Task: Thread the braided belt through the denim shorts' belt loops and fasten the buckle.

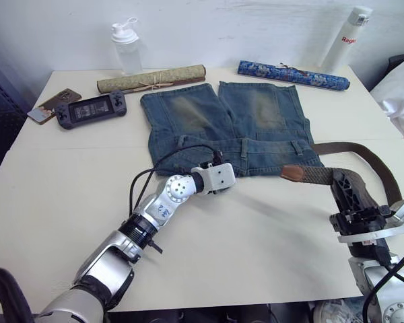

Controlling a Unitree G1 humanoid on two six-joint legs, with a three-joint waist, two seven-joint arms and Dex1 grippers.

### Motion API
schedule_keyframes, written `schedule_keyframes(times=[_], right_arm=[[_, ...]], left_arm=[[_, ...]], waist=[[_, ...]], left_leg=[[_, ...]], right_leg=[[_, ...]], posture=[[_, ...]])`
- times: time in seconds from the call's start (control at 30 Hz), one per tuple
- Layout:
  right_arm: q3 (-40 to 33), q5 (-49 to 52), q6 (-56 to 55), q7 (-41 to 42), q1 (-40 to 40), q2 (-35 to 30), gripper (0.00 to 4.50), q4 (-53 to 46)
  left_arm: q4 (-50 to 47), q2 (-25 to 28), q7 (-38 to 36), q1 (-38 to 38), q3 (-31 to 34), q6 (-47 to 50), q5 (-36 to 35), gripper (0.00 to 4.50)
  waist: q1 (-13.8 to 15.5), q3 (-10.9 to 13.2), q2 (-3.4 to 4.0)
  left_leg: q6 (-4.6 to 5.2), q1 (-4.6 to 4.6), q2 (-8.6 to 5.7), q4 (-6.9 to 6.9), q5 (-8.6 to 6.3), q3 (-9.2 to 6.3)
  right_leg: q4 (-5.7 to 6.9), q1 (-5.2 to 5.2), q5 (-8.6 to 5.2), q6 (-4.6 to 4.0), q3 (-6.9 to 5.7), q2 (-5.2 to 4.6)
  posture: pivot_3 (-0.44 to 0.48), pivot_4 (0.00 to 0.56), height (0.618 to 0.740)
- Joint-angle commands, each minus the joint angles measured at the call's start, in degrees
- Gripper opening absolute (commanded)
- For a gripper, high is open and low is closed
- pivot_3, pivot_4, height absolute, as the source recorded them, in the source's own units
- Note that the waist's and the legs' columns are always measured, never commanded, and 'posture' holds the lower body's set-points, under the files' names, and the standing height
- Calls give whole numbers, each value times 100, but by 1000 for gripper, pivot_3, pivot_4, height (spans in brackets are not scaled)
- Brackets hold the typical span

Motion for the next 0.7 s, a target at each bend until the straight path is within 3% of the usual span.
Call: schedule_keyframes(times=[0.03, 0.13, 0.27, 0.4, 0.5, 0.7], right_arm=[[-146, 102, -90, 46, 94, 39, 0, -267], [-115, 62, -113, 30, 107, 63, 0, -282], [-91, 30, -127, 26, 115, 85, 0, -278], [-70, -12, -123, 65, 125, 111, 0, -254], [-53, -65, -128, 87, 110, 134, 0, -234], [-171, -92, -139, 118, 174, -4, 0, -296]], left_arm=[[441, -30, 155, -96, 40, -141, 350, 2839], [529, -85, 124, -86, 151, -194, 347, 1852], [499, -109, 78, -9, 225, -241, 391, 33], [302, -66, -7, 173, 266, -326, 406, 33], [-707, 168, -639, 794, 495, -278, -116, 33], [-3514, 1463, -1440, 3016, 1363, 51, -922, 33]], waist=[[0, 0, 0], [-1, 0, 0], [-2, -3, 4], [-10, -3, 5], [-70, -10, 18], [-232, -23, 42]], left_leg=[[3, 1, -1, 0, -1, 0], [5, 2, -1, 0, -2, -3], [4, 3, 0, 0, -2, -5], [3, 4, 0, 0, -1, -5], [-3, 5, 5, -2, 2, -3], [-33, 15, 9, -40, 15, -3]], right_leg=[[2, 1, 0, 0, 0, -3], [2, 3, 0, 0, 0, -6], [3, 4, 0, 0, -2, -6], [3, 5, 0, 0, -3, -6], [1, 4, 0, 0, -2, -2], [-2, 4, -5, -8, 1, 5]], posture=[[0, 150, 717], [0, 150, 717], [0, 150, 717], [0, 150, 717], [0, 150, 717], [0, 150, 717]])
